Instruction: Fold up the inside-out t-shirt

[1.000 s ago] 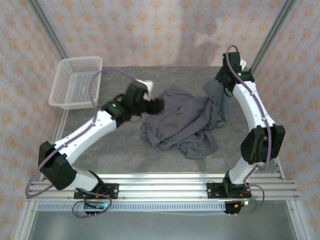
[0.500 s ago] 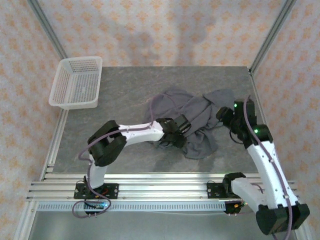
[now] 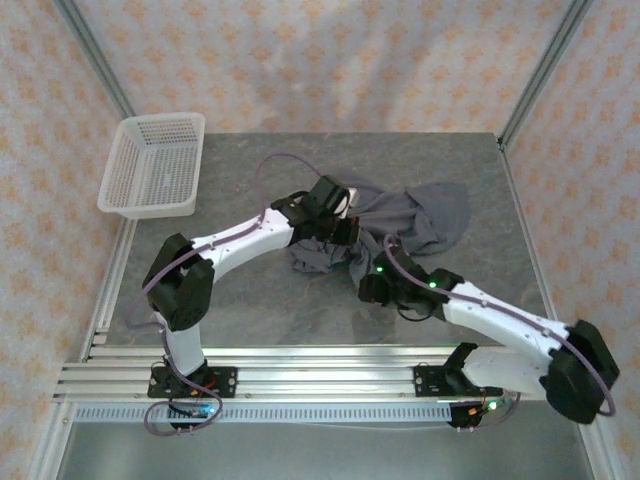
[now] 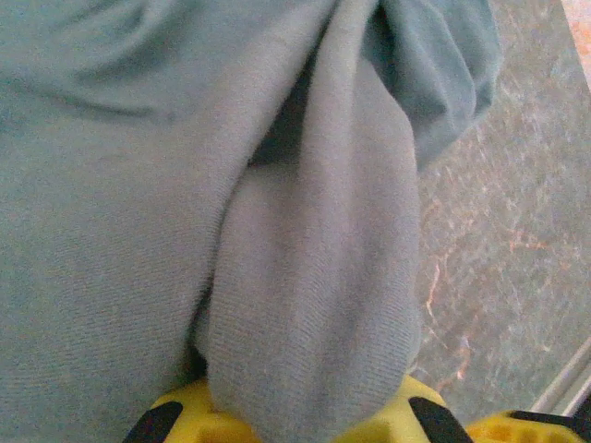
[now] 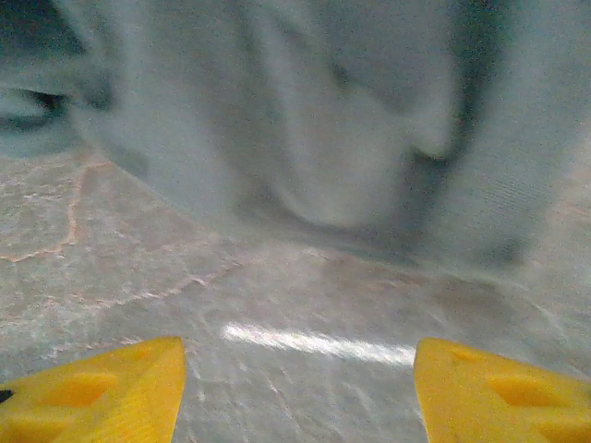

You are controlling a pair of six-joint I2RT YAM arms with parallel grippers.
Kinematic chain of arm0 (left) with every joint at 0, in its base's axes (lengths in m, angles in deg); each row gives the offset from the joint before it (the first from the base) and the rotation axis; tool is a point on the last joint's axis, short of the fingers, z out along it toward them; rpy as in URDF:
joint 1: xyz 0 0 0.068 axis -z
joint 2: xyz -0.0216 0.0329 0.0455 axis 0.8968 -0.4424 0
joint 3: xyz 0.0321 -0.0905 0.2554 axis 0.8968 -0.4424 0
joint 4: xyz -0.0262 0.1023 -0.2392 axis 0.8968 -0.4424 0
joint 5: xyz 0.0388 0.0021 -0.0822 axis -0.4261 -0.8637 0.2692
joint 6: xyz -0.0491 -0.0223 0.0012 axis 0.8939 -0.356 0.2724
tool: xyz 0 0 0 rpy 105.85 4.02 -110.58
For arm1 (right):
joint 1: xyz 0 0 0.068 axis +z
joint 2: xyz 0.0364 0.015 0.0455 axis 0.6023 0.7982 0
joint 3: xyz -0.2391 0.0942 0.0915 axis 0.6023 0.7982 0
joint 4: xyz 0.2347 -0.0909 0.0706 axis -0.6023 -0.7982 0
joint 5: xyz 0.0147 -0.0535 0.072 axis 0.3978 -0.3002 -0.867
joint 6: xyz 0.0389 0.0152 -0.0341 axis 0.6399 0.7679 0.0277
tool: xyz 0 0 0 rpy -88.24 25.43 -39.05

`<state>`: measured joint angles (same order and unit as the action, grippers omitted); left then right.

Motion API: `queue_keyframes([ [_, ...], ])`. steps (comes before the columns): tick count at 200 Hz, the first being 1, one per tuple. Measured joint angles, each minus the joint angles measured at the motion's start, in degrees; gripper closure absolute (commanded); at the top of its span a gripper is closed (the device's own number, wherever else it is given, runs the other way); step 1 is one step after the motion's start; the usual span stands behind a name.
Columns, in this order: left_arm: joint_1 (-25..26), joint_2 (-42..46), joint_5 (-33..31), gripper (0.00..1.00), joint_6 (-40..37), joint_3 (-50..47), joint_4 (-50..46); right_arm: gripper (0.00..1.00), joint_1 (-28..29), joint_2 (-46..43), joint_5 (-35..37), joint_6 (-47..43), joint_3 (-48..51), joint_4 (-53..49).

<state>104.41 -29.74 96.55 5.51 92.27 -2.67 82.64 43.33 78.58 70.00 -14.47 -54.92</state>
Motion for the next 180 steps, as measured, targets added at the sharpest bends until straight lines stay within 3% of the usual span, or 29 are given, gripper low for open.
queue_keyframes([
  [18,0.6,0.0,0.9,1.00,0.7,-0.3,-0.2,0.26,1.0,4.2,1.7,-1.2,-0.3,6.9],
  [29,0.7,0.0,1.1,1.00,1.1,-0.4,-0.2,0.31,1.2,6.5,3.7,-2.5,-0.3,11.4],
  [37,0.7,0.0,1.2,1.00,1.1,-0.4,-0.3,0.50,1.2,8.7,5.8,-3.3,-0.6,13.6],
  [39,0.7,0.0,1.2,1.00,1.1,-0.4,-0.3,0.50,1.2,9.2,6.4,-3.1,-0.9,13.8],
  [40,0.7,0.0,1.2,1.00,1.2,-0.4,-0.3,0.61,1.2,9.6,6.8,-3.0,-1.0,13.9],
  [46,0.7,0.0,1.1,1.00,1.2,-0.4,-0.4,0.82,1.2,11.5,8.6,-3.6,-2.0,13.9],
  [55,0.5,0.0,0.8,1.00,1.1,-0.4,-0.8,1.00,1.2,14.1,11.1,-4.3,-3.8,13.3],
  [69,0.2,0.3,-0.2,1.00,1.0,-0.5,-1.8,1.00,1.1,15.0,13.0,-5.2,-5.3,12.5],
  [87,-1.4,1.3,-4.0,0.96,-0.4,-1.1,-4.4,1.00,1.0,9.7,11.7,-7.0,-4.6,11.5],
  [104,-4.5,1.7,-8.0,0.91,-2.1,-1.3,-6.6,1.00,0.9,-3.0,8.9,-8.4,-2.1,11.0],
  [135,-7.5,4.1,-4.7,0.75,-4.0,-4.2,-5.7,1.00,-2.9,-25.0,1.6,-9.9,0.7,10.1],
  [160,-9.2,9.8,-4.6,0.62,-4.8,-6.8,-4.3,1.00,-7.4,-27.5,-4.1,-10.8,1.7,8.4],
  [180,-10.9,16.3,-5.3,0.59,-5.0,-10.4,-3.1,1.00,-8.5,-26.0,-6.7,-11.6,1.7,8.8],
])
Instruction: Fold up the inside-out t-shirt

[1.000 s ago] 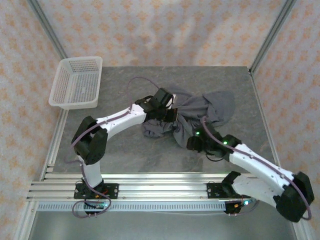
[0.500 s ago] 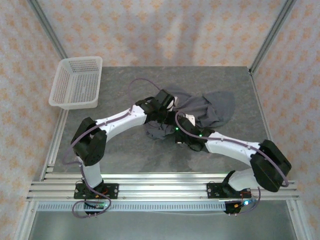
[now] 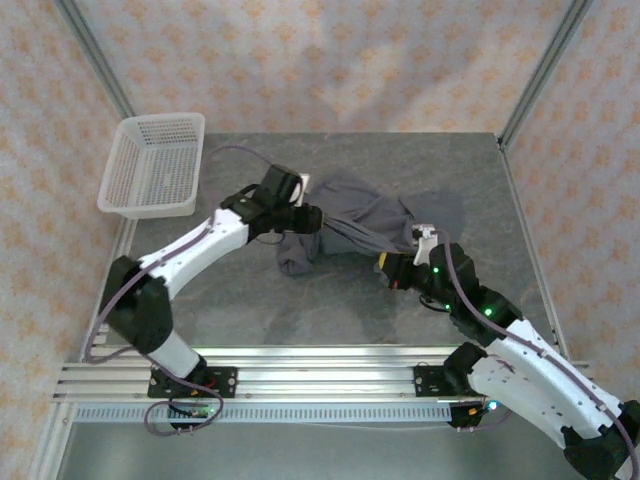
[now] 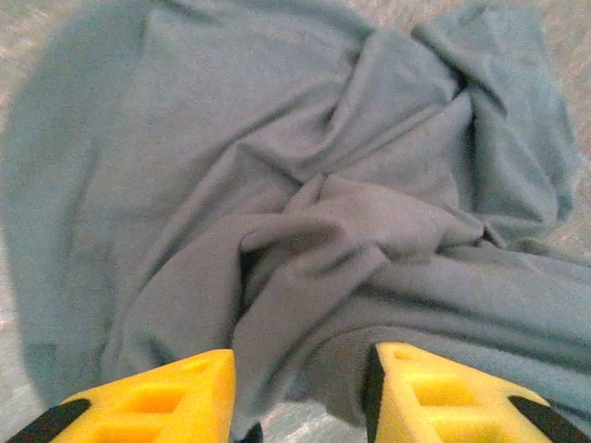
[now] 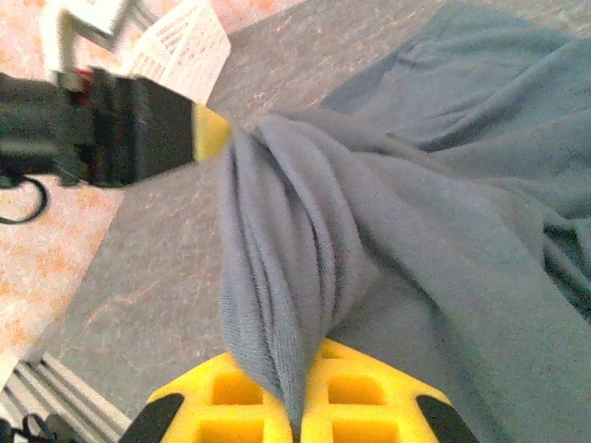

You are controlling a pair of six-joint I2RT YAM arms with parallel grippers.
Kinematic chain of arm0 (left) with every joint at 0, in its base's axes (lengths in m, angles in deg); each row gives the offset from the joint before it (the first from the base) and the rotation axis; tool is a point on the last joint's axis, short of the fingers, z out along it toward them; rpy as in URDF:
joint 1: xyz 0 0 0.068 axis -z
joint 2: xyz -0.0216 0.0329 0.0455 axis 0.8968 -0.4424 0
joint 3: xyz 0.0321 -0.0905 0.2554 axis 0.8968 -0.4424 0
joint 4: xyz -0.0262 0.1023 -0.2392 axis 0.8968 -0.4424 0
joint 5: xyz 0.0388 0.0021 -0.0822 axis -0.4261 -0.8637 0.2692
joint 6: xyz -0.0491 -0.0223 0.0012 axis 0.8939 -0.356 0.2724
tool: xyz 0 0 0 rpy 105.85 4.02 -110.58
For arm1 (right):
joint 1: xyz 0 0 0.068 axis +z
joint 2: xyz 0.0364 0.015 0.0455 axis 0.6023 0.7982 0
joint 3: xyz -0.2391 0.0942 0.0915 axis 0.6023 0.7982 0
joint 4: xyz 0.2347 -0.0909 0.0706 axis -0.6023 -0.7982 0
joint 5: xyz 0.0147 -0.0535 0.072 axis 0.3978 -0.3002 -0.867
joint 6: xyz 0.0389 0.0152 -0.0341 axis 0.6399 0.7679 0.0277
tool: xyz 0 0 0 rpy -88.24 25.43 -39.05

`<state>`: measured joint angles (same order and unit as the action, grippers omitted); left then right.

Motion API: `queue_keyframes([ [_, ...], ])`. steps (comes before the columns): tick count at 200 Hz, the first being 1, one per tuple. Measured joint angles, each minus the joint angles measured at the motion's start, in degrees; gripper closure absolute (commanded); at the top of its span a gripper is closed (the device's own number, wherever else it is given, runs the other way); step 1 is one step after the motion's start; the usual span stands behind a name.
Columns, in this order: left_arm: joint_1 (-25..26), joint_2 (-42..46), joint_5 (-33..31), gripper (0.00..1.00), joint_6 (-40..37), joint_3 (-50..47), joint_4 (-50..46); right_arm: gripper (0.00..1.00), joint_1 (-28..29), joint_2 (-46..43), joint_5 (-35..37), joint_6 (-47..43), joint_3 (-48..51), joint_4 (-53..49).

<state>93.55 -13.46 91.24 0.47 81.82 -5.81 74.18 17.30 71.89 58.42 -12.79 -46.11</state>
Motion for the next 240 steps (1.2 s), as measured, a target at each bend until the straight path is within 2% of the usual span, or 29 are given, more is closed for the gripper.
queue_keyframes([
  [23,0.2,8.4,-1.2,0.54,-1.4,-6.5,2.7,1.00,-1.0,2.1,-1.4,-0.1,-0.6,0.5],
  [44,4.9,12.6,-2.2,0.49,-3.7,-11.1,4.6,1.00,-1.8,4.4,-2.5,0.0,-2.4,0.7],
  [74,13.6,10.7,-0.9,0.41,-7.9,-13.7,8.9,1.00,-1.9,6.4,-6.0,-1.3,-4.9,1.2],
  [104,15.1,5.5,1.8,0.37,-11.1,-12.8,13.5,1.00,-1.9,7.9,-9.4,-2.4,-6.6,1.1],
  [110,15.1,3.8,1.6,0.41,-11.6,-11.6,13.7,1.00,-1.9,8.0,-9.9,-2.6,-6.8,1.1],
  [122,15.0,0.5,0.9,0.65,-12.3,-9.0,13.9,1.00,-1.9,8.0,-10.4,-2.8,-7.0,0.9],
  [126,15.0,-0.4,0.6,0.77,-12.4,-8.3,14.0,1.00,-1.9,8.0,-10.4,-2.8,-7.1,0.7],
  [131,15.0,-1.3,0.2,0.99,-12.7,-7.5,14.1,1.00,-1.9,8.0,-10.3,-2.9,-7.2,0.3],
  [132,15.0,-1.6,0.0,1.00,-12.7,-7.3,14.2,1.00,-1.9,8.0,-10.3,-2.9,-7.3,0.2],
  [157,14.3,-2.2,0.0,1.00,-11.3,-6.3,14.7,1.00,-2.0,7.6,-5.2,-3.2,-7.4,-2.2],
  [164,13.6,-1.7,1.4,1.00,-10.2,-6.3,15.0,0.93,-2.6,7.6,-2.4,-3.1,-7.4,-3.2],
  [169,13.1,-1.1,2.7,1.00,-9.1,-6.5,15.6,0.83,-3.8,7.7,-1.0,-2.7,-7.3,-3.7],
  [174,12.4,-0.4,4.3,1.00,-8.1,-6.8,16.5,0.77,-5.5,8.1,0.5,-2.1,-7.1,-4.2],
  [194,10.1,3.1,11.9,1.00,-3.7,-7.7,19.7,0.70,-14.3,13.0,2.7,-1.4,-6.6,-5.4],
  [203,9.5,4.2,14.2,1.00,-1.8,-7.9,20.8,0.68,-16.4,15.7,3.4,-1.5,-6.8,-6.4],
  [223,9.5,5.9,17.8,1.00,1.7,-8.8,23.4,0.59,-16.8,19.8,3.5,-1.3,-6.8,-9.6],
  [240,9.5,6.1,19.3,1.00,3.5,-9.9,24.1,0.48,-14.8,14.0,4.3,-0.5,-6.7,-11.0],
])
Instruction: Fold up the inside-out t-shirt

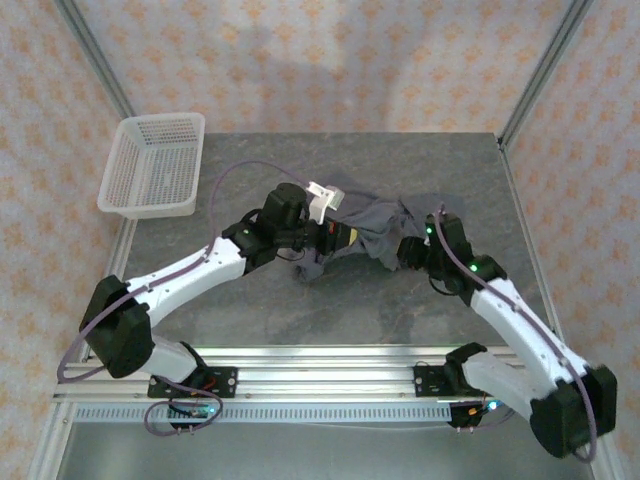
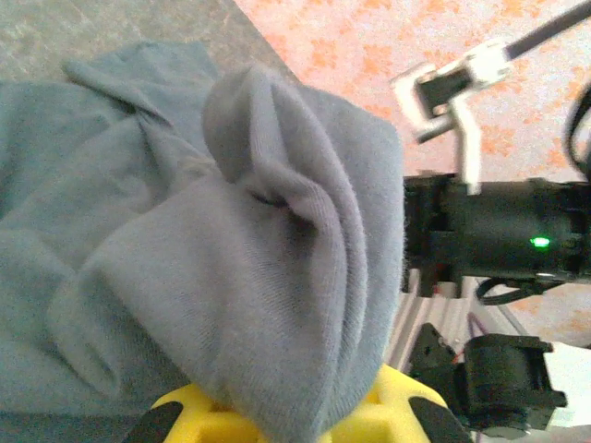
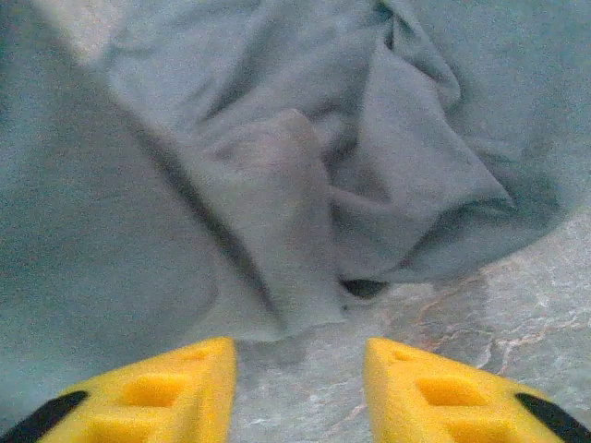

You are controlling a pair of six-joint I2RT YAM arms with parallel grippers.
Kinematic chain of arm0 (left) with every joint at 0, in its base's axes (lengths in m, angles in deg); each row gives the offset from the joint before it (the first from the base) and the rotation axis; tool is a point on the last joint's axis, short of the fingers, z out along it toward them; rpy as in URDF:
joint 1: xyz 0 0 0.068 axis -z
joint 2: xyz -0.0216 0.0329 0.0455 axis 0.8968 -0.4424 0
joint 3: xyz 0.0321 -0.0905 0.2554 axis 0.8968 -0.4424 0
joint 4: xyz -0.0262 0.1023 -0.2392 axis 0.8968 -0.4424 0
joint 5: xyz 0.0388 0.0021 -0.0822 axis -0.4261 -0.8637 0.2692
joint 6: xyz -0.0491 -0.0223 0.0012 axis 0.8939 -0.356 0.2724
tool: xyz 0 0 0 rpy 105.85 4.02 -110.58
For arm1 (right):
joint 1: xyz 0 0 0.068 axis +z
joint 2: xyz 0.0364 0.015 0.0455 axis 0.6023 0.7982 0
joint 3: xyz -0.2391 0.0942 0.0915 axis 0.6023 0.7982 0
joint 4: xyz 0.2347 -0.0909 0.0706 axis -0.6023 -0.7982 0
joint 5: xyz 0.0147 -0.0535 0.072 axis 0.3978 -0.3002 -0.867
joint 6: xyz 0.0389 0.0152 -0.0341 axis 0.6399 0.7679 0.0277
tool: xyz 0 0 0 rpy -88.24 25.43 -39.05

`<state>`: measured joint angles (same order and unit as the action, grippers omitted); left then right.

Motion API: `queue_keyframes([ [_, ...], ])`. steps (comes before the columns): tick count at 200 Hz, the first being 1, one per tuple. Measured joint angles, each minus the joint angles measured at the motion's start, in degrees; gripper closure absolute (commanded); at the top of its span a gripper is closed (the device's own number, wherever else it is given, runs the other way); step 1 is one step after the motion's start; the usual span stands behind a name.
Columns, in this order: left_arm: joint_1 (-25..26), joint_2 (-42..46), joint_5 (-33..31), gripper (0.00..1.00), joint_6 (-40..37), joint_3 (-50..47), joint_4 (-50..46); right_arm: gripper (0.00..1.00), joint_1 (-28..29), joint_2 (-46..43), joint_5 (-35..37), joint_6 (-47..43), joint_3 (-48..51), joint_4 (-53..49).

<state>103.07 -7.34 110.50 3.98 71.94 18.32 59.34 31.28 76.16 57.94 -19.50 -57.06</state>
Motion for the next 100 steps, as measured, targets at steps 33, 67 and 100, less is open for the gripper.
queue_keyframes([
  [33,0.0,-0.7,0.2,1.00,2.3,-0.7,0.1,0.45,10.5,-21.0,1.4,3.5,2.8,5.1],
  [67,0.0,-2.0,0.2,1.00,3.3,-0.7,0.2,0.38,20.4,-21.2,1.7,15.4,9.8,17.9],
  [100,0.0,-3.0,0.2,1.00,4.1,-0.7,0.2,0.20,21.0,-9.8,2.2,32.8,17.0,32.3],
])
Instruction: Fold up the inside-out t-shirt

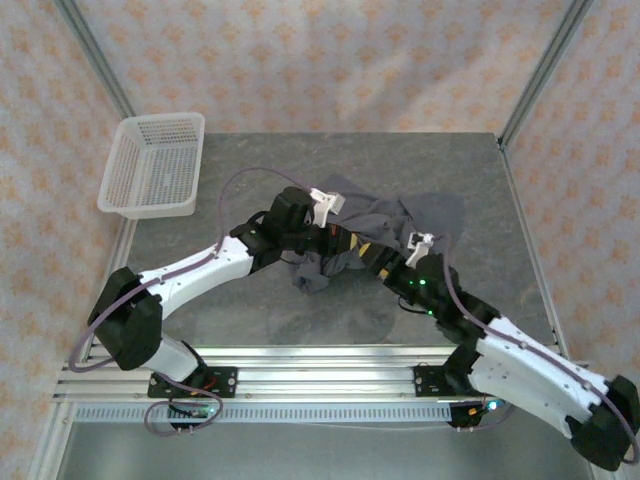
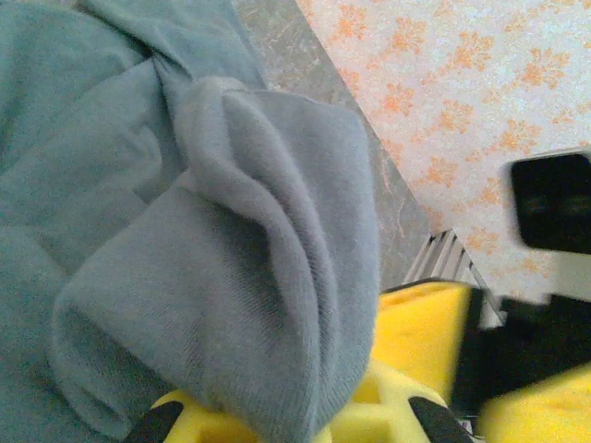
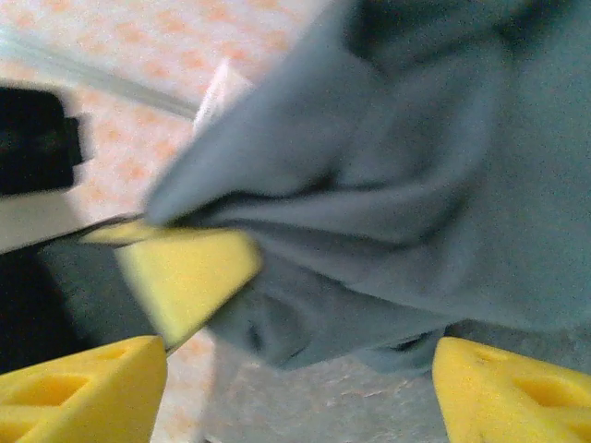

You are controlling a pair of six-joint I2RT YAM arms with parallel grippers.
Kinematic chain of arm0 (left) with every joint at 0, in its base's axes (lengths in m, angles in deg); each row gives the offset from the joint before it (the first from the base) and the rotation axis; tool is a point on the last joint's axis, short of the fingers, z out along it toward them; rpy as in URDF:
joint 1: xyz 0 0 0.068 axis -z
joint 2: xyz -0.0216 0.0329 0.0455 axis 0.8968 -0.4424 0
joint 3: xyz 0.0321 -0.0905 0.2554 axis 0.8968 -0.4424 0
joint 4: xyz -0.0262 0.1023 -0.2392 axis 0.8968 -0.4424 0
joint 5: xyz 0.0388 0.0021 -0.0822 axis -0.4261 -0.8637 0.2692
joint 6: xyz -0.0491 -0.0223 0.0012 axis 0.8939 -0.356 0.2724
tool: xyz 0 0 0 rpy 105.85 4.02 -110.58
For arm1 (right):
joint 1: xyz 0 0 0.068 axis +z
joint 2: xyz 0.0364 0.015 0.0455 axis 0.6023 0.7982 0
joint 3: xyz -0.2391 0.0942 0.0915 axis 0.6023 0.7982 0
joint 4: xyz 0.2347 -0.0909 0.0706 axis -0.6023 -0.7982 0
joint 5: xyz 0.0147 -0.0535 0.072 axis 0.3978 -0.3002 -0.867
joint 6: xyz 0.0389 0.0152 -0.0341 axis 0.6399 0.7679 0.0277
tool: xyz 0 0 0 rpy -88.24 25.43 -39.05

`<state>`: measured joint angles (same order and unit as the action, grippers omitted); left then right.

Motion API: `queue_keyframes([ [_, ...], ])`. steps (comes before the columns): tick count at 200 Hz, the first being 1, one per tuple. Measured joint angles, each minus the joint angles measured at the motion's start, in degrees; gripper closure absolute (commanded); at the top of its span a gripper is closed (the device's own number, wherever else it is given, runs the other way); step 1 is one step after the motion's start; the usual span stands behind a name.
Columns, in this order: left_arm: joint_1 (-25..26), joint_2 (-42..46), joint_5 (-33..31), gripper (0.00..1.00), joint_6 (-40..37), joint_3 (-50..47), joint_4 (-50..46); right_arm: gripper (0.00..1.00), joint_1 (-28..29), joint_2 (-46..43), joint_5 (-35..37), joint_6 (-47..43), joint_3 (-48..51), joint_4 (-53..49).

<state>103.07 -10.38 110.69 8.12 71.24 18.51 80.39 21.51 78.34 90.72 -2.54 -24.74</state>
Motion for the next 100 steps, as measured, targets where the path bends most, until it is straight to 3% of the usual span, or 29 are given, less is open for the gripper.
queue_keyframes([
  [52,0.0,0.0,0.2,1.00,-0.1,0.0,0.1,0.20,0.0,5.8,3.2,14.4,1.4,12.9],
  [78,0.0,0.0,0.4,1.00,-0.1,0.0,0.1,0.25,-0.4,7.2,4.5,18.1,3.5,16.6],
  [100,0.0,0.0,1.2,1.00,-0.5,0.0,0.2,0.37,-0.8,8.9,4.7,19.6,3.5,16.5],
])
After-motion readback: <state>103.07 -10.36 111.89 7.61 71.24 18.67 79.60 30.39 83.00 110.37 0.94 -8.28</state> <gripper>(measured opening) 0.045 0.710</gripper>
